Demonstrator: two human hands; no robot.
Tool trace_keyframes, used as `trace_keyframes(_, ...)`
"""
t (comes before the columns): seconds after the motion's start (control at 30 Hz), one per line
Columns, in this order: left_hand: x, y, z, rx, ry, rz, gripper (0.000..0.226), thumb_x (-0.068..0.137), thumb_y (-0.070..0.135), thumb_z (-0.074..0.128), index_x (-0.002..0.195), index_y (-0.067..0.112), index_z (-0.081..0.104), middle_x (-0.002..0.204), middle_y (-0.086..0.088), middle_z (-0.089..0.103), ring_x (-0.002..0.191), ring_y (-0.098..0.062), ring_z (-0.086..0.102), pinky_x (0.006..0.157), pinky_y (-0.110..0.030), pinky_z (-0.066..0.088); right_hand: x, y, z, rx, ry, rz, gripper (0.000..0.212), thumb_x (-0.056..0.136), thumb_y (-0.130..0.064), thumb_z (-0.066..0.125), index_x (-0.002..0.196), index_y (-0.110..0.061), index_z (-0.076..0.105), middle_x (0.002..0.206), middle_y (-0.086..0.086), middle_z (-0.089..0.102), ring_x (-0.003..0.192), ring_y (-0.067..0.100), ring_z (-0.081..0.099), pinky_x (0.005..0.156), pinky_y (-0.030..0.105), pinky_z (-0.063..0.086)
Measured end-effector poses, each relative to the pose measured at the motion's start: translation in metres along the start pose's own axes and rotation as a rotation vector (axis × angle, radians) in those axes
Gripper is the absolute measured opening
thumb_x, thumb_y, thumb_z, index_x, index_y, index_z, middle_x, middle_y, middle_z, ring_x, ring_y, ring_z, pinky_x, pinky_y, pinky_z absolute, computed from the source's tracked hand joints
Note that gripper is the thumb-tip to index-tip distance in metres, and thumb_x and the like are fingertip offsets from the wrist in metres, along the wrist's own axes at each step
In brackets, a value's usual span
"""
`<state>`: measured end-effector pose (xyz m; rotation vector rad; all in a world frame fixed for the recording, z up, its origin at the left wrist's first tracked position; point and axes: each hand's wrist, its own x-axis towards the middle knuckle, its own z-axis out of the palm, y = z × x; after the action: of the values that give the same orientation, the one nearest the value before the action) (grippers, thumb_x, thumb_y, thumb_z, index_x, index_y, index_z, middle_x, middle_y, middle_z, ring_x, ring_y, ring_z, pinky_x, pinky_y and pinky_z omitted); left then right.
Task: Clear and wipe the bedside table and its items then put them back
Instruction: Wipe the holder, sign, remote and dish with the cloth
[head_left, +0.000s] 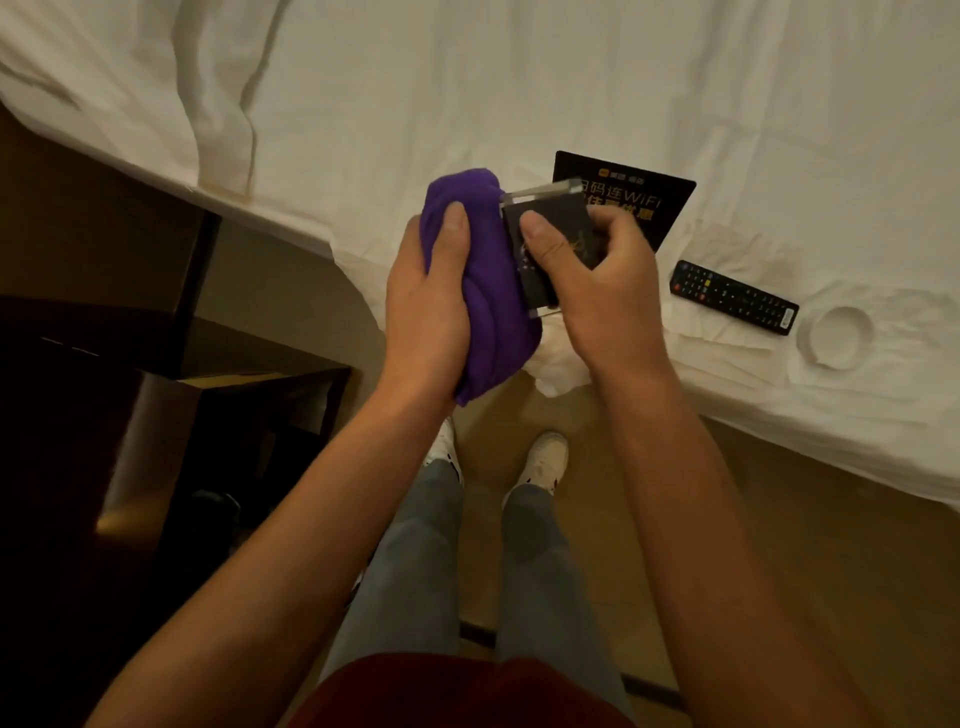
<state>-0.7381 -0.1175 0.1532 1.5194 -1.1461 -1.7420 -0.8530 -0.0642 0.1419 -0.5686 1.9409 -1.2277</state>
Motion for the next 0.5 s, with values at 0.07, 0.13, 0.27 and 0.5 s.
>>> trace_keyframes(0.07, -0.007, -0.002, 0.002, 0.014, 0.017, 0.072, 0.031, 0.106, 0.04, 0.046, 0.123, 0.018, 0.06, 0.102, 0.009, 0.069, 0.093, -0.006, 0.068, 0.084, -0.028, 0.056, -0.002, -0.005, 0.001, -0.03, 0.05, -0.07, 0.033, 0.094, -0.037, 0.075, 0.115, -0.019, 0.058, 0.1, -0.014, 0.065, 0.09, -0.01, 0.064, 0.073, 0.01, 0.052)
trace_keyframes(0.13, -0.007, -0.001, 0.005, 0.041, 0.047, 0.128, 0.028, 0.107, 0.037, 0.046, 0.118, 0.016, 0.06, 0.088, 0.017, 0.067, 0.081, -0.001, 0.065, 0.075, -0.019, 0.053, -0.011, -0.01, 0.006, -0.051, 0.077, -0.164, 0.029, 0.098, -0.03, 0.07, 0.119, -0.016, 0.057, 0.099, -0.017, 0.062, 0.092, -0.012, 0.063, 0.075, 0.009, 0.051)
trace_keyframes(0.27, 0.002, 0.014, 0.011, 0.065, 0.101, 0.15, 0.035, 0.109, 0.041, 0.039, 0.117, 0.016, 0.062, 0.09, 0.013, 0.07, 0.084, -0.003, 0.068, 0.076, -0.018, 0.054, -0.039, -0.019, 0.028, -0.034, 0.04, -0.319, 0.042, 0.108, -0.021, 0.049, 0.147, -0.006, 0.049, 0.135, -0.011, 0.06, 0.126, -0.009, 0.054, 0.101, 0.015, 0.047)
trace_keyframes(0.5, 0.01, 0.019, 0.004, -0.078, 0.089, 0.171, 0.05, 0.11, 0.041, 0.03, 0.114, 0.001, 0.059, 0.096, -0.013, 0.062, 0.088, -0.027, 0.063, 0.088, -0.041, 0.055, -0.051, -0.018, 0.044, -0.155, 0.087, -0.38, 0.043, 0.106, -0.015, 0.054, 0.148, -0.004, 0.05, 0.142, 0.013, 0.055, 0.131, 0.021, 0.054, 0.107, 0.037, 0.049)
